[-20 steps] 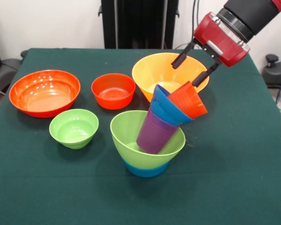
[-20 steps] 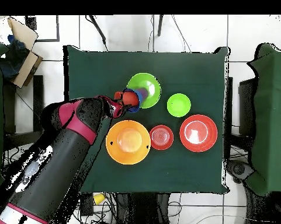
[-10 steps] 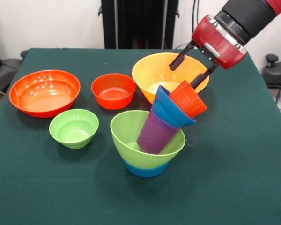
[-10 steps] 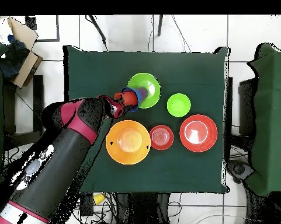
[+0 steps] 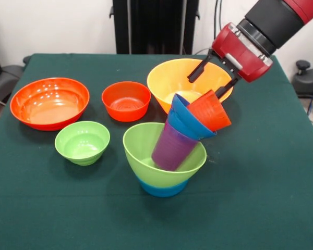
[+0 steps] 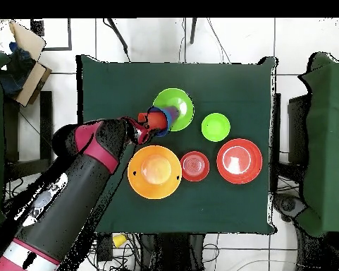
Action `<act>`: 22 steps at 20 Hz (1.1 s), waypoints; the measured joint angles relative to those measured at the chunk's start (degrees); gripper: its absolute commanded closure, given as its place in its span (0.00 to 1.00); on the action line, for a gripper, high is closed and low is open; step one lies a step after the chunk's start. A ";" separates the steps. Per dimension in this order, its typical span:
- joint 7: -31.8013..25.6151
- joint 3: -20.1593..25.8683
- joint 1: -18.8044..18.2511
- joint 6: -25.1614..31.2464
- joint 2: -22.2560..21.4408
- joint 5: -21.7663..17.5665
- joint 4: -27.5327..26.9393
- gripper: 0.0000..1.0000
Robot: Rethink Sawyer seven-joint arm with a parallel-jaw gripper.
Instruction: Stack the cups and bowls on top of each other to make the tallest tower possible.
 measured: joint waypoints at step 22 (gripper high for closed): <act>0.00 0.18 -4.16 -10.49 -0.12 0.32 0.09 0.00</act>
